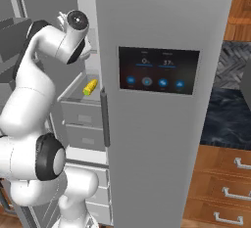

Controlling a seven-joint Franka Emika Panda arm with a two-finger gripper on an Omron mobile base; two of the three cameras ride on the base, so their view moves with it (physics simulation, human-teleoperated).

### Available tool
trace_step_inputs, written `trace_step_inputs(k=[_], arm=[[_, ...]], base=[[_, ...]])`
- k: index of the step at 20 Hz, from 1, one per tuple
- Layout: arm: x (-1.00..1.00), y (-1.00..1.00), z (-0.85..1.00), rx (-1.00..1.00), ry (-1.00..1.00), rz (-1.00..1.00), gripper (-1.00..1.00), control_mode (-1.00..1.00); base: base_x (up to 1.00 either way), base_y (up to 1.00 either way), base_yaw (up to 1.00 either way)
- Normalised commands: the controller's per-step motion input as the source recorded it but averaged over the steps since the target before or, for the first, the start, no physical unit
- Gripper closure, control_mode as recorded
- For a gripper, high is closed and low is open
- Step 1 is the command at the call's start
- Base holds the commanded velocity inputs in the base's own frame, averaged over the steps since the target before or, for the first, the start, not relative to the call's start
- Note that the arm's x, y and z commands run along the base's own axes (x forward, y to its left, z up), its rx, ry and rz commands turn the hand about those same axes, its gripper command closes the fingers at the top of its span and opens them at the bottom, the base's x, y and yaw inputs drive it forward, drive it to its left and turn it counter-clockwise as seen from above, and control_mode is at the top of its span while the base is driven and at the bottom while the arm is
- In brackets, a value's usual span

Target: Take the tomato and corn out of the freezer and place them in the tupperware container on the counter. Then put the tupperware containing the vegetables back in the freezer.

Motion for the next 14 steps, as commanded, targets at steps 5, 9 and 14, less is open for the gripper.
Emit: trace_step_inputs(k=[5,9,14], arm=[[0.53,0.23,0.0,0.13,0.05,-0.05,-1.0,-1.0],[0.48,0.15,0.0,0.07,0.07,-0.1,-1.0,-1.0],[0.48,0.14,0.0,0.05,0.08,-0.12,-1.0,-1.0]], base=[[0.0,0.0,0.0],[0.0,0.0,0.0],[0.0,0.0,0.0]])
